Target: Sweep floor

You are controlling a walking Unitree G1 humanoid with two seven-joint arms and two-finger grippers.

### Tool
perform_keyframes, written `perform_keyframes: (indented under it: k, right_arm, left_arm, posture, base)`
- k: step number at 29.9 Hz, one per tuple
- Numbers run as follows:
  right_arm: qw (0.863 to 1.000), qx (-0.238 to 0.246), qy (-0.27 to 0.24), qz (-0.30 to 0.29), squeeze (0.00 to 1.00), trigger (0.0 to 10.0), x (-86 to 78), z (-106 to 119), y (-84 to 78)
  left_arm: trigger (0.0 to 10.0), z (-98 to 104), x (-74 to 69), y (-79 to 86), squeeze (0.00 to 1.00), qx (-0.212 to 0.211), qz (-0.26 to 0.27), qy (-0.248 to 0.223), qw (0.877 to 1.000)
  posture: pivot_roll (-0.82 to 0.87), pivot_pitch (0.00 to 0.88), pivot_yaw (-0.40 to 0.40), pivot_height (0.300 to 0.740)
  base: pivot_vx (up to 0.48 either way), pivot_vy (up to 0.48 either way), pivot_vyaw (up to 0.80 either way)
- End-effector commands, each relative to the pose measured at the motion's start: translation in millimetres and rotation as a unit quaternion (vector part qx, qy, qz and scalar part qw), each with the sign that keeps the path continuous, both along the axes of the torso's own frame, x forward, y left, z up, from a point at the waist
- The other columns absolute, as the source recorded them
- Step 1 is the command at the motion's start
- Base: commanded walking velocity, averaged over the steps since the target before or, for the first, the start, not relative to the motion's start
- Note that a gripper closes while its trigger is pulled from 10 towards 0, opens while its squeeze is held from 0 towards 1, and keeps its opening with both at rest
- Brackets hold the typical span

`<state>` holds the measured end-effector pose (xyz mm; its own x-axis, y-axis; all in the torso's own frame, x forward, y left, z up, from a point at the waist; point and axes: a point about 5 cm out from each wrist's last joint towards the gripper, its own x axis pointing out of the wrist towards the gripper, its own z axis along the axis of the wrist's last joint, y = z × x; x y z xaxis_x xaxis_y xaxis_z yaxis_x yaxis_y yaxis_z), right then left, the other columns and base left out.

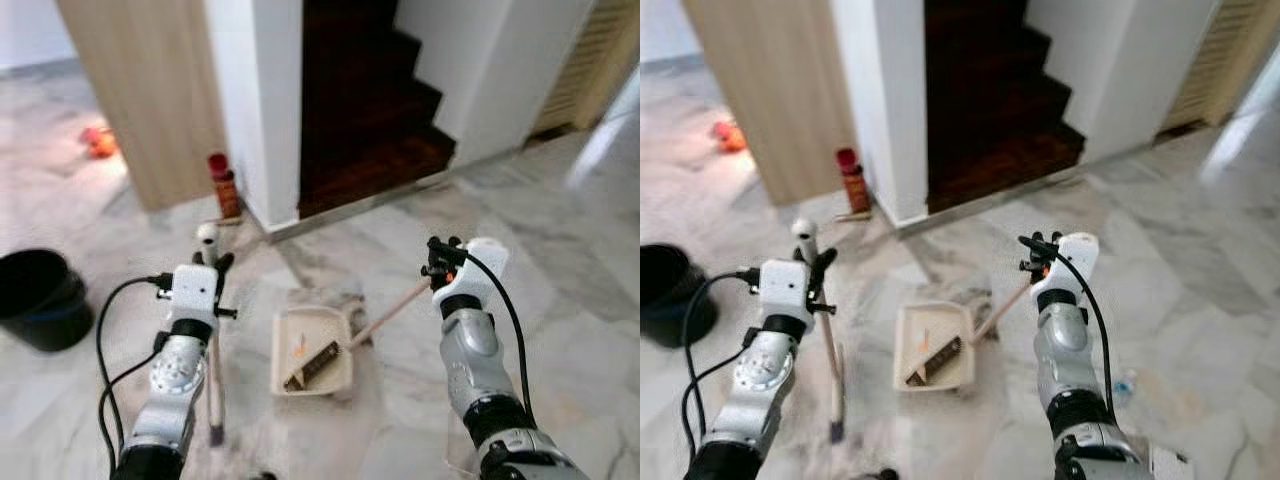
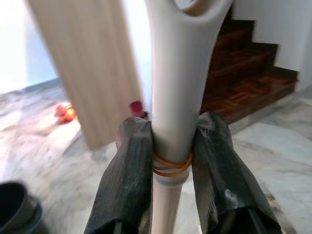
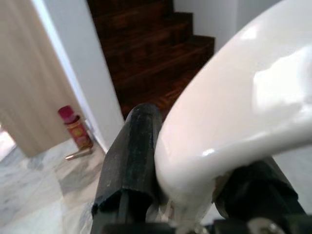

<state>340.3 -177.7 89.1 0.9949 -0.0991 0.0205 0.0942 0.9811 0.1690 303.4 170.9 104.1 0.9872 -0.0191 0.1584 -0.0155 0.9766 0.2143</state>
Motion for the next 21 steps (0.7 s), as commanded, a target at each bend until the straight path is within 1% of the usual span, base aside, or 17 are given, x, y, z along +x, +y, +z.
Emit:
perform_keyframes:
  k: [1, 11, 12, 15, 18, 19, 21]
  right_arm:
    - [1.000, -0.007, -0.031, -0.003, 0.00, 10.0, 5.5, 15, -1.2]
    - [1.000, -0.008, -0.030, -0.002, 0.00, 10.0, 5.5, 15, -0.9]
    - [0.999, 0.040, 0.010, -0.004, 0.00, 10.0, 5.2, 5, 1.7]
    - [0.994, 0.095, 0.044, -0.014, 0.00, 10.0, 5.2, -5, 0.8]
    - [0.991, 0.115, 0.064, -0.017, 0.00, 10.0, 5.4, -9, -0.4]
    - [0.989, 0.130, 0.073, -0.020, 0.00, 10.0, 5.4, -11, -0.7]
    - [0.987, 0.135, 0.083, -0.021, 0.00, 10.0, 5.4, -13, -0.8]
  left_arm:
    - [10.0, 10, 2.2, 0.0, 0.00, 0.009, -0.003, -0.023, 1.000]
    - [10.0, 10, 2.2, 0.4, 0.00, 0.009, -0.002, -0.023, 1.000]
    - [10.0, 11, -1.9, 7.7, 0.00, 0.011, 0.009, -0.021, 1.000]
    - [10.0, 11, -4.4, 11.1, 0.00, 0.012, 0.015, -0.020, 1.000]
    - [10.0, 11, -4.9, 11.7, 0.00, 0.012, 0.017, -0.019, 1.000]
    - [10.0, 11, -6.1, 12.5, 0.00, 0.012, 0.018, -0.019, 1.000]
    - [10.0, 10, -7.4, 13.4, 0.00, 0.013, 0.019, -0.018, 1.000]
  posture:
    - [0.03, 0.008, -0.092, 0.740]
    - [0.03, 0.008, -0.092, 0.740]
    - [0.04, 0.073, -0.088, 0.740]
    - [0.04, 0.075, -0.088, 0.740]
    - [0.04, 0.075, -0.088, 0.740]
    - [0.04, 0.080, -0.087, 0.740]
    - [0.05, 0.082, -0.087, 0.740]
  base:
    - [0.000, 0.000, 0.79]
    - [0.000, 0.000, 0.79]
    - [0.000, 0.000, 0.45]
    - [0.000, 0.000, 0.15]
    - [0.000, 0.000, 0.00]
    - [0.000, 0.000, 0.00]
    - [0.000, 0.000, 0.00]
